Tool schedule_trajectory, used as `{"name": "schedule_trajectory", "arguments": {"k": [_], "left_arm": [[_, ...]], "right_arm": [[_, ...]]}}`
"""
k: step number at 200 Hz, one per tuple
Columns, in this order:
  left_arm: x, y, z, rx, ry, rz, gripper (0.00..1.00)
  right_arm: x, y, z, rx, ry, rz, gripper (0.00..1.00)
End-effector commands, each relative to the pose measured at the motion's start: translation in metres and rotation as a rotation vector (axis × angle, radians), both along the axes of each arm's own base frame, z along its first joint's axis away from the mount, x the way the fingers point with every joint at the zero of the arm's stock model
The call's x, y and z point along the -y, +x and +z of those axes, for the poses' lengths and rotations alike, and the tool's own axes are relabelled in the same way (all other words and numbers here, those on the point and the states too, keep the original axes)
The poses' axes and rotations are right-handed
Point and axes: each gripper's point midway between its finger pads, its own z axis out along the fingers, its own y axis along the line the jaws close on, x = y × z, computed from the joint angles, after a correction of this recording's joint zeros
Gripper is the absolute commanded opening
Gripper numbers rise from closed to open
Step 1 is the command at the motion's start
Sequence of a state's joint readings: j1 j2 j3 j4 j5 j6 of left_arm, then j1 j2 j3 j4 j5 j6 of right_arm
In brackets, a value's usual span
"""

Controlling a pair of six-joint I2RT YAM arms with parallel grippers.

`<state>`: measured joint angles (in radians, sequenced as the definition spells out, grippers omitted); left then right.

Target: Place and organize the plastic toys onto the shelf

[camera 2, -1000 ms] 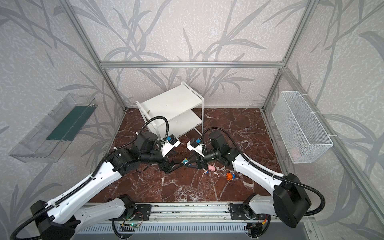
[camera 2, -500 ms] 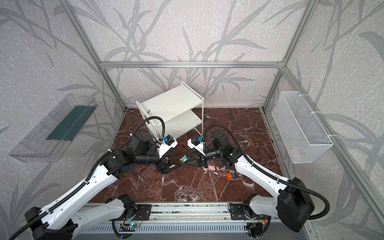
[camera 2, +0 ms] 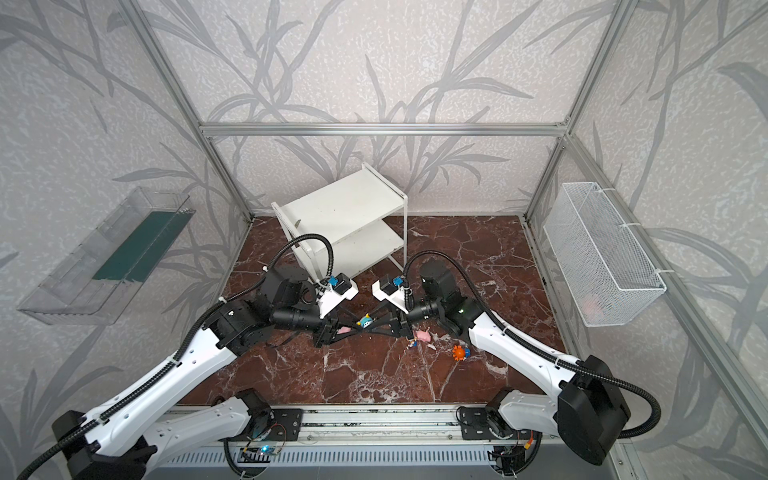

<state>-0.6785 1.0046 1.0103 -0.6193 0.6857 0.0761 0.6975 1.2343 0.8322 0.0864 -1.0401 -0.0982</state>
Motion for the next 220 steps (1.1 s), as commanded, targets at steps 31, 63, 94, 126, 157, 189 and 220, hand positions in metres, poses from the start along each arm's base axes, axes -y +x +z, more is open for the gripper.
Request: {"name": "schedule_trajectory", "arguments": {"k": [31,63,94,126,157,189,220], "left_arm": [[-0.0023,0.0007,0.0108,0.04,-0.023,-0.004,0.33],[-0.0036,0.0016,0.0111,0.042,-0.022,0.001,0.21],[-0.006,0.0042,0.0112,0.054,-0.018,0.017,0.27],[-0.008,0.0076,0.0114,0.063,-0.016,0.033,0.4],[-0.0081,0.0082,0.0128,0.064,-0.023,0.034,0.39],[-0.0076,0.0076,0.0141,0.058,-0.032,0.03,0.24],[-0.0075,0.0076,0.0145,0.058,-0.034,0.029,0.11]], "right_arm": [[-0.0033,-0.0094,0.0109,0.029,0.025,0.035,0.29],[-0.0041,-0.0092,0.0101,0.027,0.022,0.036,0.29],[-0.0054,-0.0117,0.0082,0.023,0.015,0.048,0.29],[-0.0058,-0.0134,0.0085,0.024,0.011,0.054,0.28],[-0.0067,-0.0156,0.009,0.026,0.006,0.061,0.29],[-0.0075,-0.0152,0.0094,0.033,0.007,0.057,0.28],[-0.0083,-0.0133,0.0073,0.03,0.0,0.05,0.29]]}}
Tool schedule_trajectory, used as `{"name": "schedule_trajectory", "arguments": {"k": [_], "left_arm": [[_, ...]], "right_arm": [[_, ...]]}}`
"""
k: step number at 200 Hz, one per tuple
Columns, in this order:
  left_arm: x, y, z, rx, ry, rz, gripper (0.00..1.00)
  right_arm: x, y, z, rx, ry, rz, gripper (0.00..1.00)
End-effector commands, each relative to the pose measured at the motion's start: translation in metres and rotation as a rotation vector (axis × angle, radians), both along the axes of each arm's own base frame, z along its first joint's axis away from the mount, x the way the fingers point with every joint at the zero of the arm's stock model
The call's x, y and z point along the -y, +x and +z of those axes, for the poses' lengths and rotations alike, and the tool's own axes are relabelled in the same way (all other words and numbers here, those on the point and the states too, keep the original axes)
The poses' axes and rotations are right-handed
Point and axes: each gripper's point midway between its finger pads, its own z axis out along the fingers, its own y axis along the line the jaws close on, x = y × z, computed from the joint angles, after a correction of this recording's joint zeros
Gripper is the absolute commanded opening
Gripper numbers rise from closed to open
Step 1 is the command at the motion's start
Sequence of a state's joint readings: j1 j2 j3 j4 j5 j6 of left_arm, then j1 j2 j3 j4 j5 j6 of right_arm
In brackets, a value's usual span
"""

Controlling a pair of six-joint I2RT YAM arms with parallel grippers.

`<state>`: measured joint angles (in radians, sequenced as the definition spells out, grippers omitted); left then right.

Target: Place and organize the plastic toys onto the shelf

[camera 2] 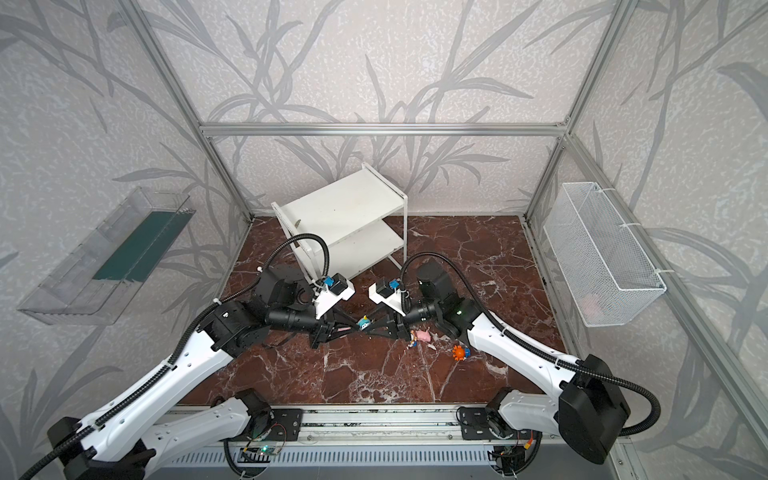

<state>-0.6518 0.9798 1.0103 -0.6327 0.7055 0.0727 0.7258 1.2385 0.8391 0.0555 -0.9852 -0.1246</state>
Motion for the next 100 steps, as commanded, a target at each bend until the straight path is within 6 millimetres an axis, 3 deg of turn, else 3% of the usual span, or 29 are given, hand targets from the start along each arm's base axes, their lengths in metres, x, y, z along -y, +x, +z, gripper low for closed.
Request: {"name": "schedule_trajectory", "arguments": {"k": [1,54,100], "left_arm": [[-0.001,0.008,0.009,0.06,-0.017,0.016,0.1],[-0.001,0.009,0.009,0.055,-0.018,0.017,0.02],[-0.005,0.02,0.005,0.076,0.013,0.077,0.0]], "right_arm": [[-0.003,-0.012,0.013,0.01,0.028,0.067,0.29],[-0.005,-0.01,0.013,0.013,0.027,0.057,0.34],[-0.004,-0.008,0.013,0.017,0.022,0.039,0.58]]}}
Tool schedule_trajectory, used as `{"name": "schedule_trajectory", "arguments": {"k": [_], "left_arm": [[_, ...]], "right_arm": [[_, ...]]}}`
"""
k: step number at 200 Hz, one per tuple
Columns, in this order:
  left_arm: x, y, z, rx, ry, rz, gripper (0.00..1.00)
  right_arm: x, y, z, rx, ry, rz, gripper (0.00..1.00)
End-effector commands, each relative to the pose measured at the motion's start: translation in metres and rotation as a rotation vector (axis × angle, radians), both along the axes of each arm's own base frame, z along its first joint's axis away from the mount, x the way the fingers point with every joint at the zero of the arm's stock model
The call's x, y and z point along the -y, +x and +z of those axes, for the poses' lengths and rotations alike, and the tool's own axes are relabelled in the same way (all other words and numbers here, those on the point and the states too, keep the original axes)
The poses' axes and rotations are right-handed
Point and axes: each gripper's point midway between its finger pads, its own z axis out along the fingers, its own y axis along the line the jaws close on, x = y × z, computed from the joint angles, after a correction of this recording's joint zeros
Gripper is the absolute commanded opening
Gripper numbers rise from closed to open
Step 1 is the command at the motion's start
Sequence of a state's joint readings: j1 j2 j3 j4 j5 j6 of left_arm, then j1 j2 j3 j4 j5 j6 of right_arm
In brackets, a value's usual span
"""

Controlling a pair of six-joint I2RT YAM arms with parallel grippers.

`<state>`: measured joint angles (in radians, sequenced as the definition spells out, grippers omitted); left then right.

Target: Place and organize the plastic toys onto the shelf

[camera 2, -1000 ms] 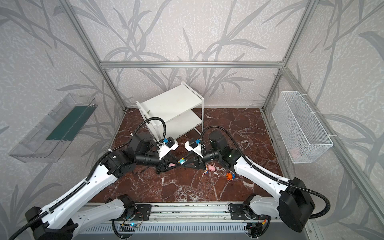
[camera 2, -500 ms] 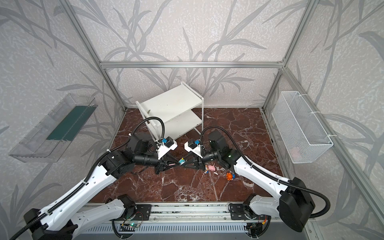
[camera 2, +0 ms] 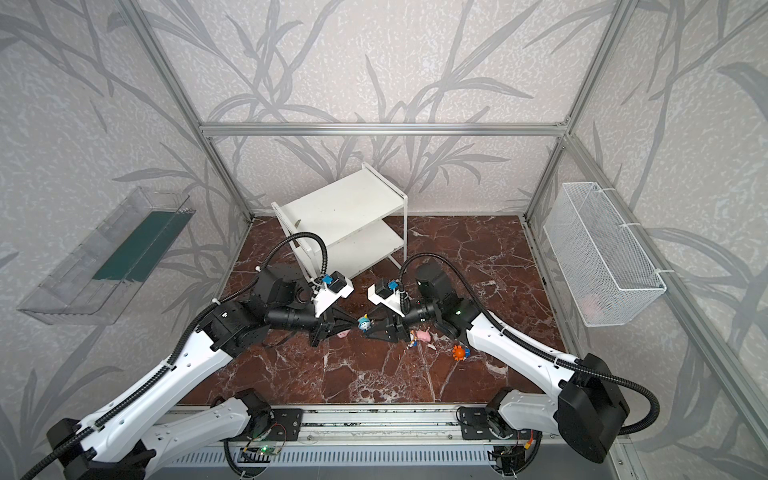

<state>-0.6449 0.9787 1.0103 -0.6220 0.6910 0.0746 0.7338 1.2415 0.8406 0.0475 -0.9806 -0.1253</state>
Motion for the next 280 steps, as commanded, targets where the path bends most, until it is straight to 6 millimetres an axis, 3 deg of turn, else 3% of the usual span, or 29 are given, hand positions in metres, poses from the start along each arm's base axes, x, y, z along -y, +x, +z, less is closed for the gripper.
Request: {"name": "schedule_trajectory", "arguments": {"k": [1,33,76,119,179,280], "left_arm": [[-0.004,0.016,0.004,0.061,0.015,0.062,0.0],[-0.008,0.023,0.001,0.078,0.042,0.099,0.0],[-0.01,0.027,0.002,0.103,0.045,0.123,0.0],[-0.01,0.028,0.0,0.099,0.049,0.125,0.0],[-0.009,0.027,-0.001,0.096,0.049,0.119,0.0],[-0.01,0.026,-0.002,0.091,0.048,0.115,0.0]], "right_arm": [[-0.003,-0.006,0.015,0.022,0.03,0.035,0.58],[-0.003,0.003,0.011,0.035,0.008,-0.026,0.73],[-0.006,0.025,0.005,0.107,-0.032,-0.193,0.79],[-0.012,0.037,0.002,0.219,-0.046,-0.341,0.79],[-0.017,0.039,0.003,0.361,-0.04,-0.463,0.75],[-0.004,0.052,0.01,0.431,-0.049,-0.609,0.72]]}}
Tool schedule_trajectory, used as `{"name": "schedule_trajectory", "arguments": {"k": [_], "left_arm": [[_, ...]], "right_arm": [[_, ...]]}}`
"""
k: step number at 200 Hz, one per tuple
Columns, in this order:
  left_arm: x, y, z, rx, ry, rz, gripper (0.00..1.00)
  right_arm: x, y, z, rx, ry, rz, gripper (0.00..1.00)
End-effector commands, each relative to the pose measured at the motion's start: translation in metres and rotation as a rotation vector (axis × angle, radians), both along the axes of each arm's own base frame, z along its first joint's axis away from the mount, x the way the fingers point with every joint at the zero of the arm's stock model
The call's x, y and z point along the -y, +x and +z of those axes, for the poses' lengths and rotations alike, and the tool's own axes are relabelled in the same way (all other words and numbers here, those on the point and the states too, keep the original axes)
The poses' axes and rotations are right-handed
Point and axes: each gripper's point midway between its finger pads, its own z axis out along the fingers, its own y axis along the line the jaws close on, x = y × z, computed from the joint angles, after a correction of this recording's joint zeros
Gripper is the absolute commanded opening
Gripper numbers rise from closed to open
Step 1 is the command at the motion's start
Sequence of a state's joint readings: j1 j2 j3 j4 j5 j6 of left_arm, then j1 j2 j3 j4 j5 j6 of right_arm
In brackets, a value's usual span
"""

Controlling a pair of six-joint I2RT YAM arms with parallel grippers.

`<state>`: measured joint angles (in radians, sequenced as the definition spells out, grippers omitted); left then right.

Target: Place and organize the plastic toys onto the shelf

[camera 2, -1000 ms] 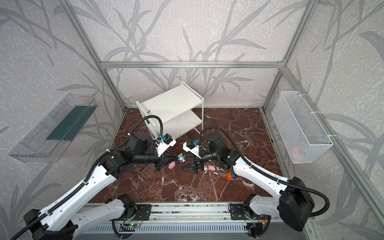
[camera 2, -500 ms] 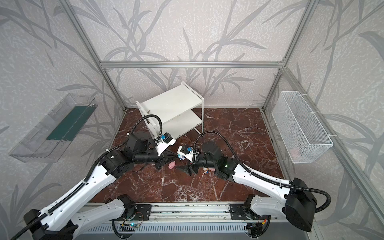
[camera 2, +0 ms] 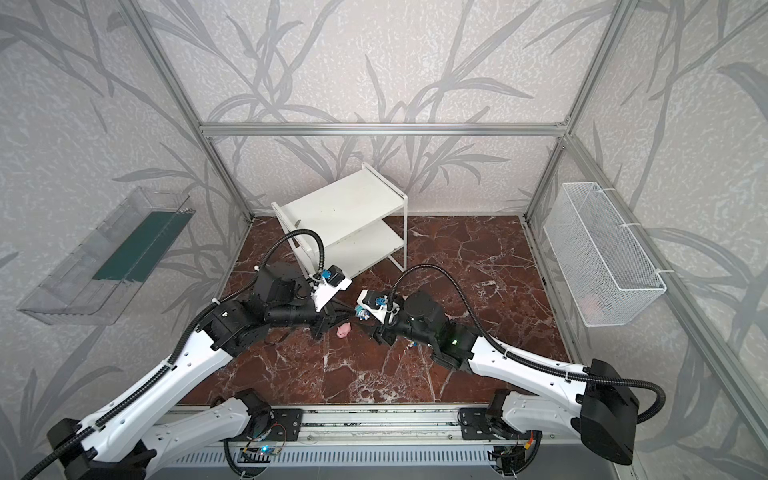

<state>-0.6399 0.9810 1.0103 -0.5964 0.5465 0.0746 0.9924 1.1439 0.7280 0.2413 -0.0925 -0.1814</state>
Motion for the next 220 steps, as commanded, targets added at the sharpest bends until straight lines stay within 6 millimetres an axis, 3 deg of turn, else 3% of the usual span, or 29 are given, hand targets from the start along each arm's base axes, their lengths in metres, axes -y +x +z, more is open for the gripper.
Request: {"name": "schedule_trajectory", "arguments": {"k": [1,60,79,83,92,153,220], "left_arm": [[0.0,0.001,0.003,0.02,-0.007,-0.005,0.0],[0.0,0.001,0.001,0.017,-0.003,-0.002,0.0],[0.0,0.001,0.002,0.018,-0.004,-0.002,0.0],[0.0,0.001,0.001,0.018,-0.004,-0.003,0.0],[0.0,0.002,0.0,0.015,-0.002,-0.003,0.0],[0.0,0.001,0.0,0.014,-0.003,-0.005,0.0],[0.0,0.001,0.0,0.013,-0.002,-0.007,0.0]], "right_arm": [[0.004,0.004,0.014,0.052,0.022,-0.039,0.72],[0.001,0.001,0.022,0.084,0.033,-0.031,0.54],[0.001,0.003,0.022,0.086,0.036,-0.037,0.52],[-0.006,-0.007,0.023,0.086,0.039,-0.008,0.51],[-0.007,-0.009,0.024,0.089,0.042,-0.003,0.5],[-0.013,-0.006,0.026,0.091,0.042,-0.017,0.41],[-0.014,-0.001,0.029,0.134,-0.013,-0.083,0.47]]}}
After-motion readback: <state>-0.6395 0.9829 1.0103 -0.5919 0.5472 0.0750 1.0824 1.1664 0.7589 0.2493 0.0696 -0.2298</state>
